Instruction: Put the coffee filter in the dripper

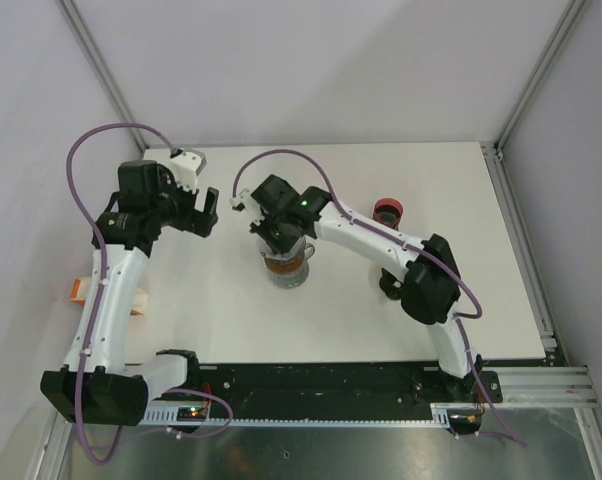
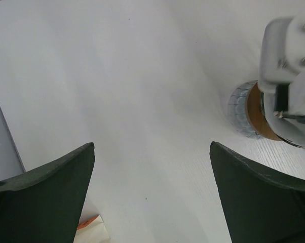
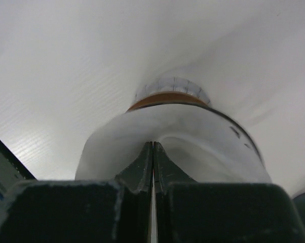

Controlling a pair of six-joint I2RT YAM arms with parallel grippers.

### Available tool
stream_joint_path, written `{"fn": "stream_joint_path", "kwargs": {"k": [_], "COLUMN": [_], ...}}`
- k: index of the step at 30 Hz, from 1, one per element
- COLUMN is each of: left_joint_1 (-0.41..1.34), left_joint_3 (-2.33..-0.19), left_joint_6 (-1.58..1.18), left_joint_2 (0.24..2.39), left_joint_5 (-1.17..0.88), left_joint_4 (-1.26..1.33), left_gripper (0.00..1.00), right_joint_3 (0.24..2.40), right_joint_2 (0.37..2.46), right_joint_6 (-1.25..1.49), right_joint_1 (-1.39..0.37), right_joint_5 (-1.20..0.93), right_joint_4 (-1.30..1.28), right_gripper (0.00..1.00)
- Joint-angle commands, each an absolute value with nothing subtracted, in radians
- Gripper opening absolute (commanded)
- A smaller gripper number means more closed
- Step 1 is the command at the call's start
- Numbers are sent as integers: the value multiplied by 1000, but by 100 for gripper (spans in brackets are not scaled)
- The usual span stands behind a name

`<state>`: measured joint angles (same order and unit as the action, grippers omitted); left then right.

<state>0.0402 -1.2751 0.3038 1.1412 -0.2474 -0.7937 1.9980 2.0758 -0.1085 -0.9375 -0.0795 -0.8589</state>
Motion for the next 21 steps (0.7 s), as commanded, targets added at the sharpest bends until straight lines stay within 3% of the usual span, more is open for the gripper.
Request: {"fn": "stream_joint_path", "kwargs": {"k": [1,21], "left_joint_1": [16,3], "left_joint_3": [-1272,-1255], "left_joint_6": [290,296], "left_joint_2": [1104,1092], "left_joint_5": [-278,-303], "left_joint_4": [-767,-766], "left_gripper": [100,100], "right_joint_3": [2050,1915], "right_joint_2": [2090,2125], "right_joint_6": [-94,-91], "right_joint_1": [-957,-962], "right_joint_5": [-23,-15], "right_joint_4": [-933,-842], "right_gripper": [0,0]}}
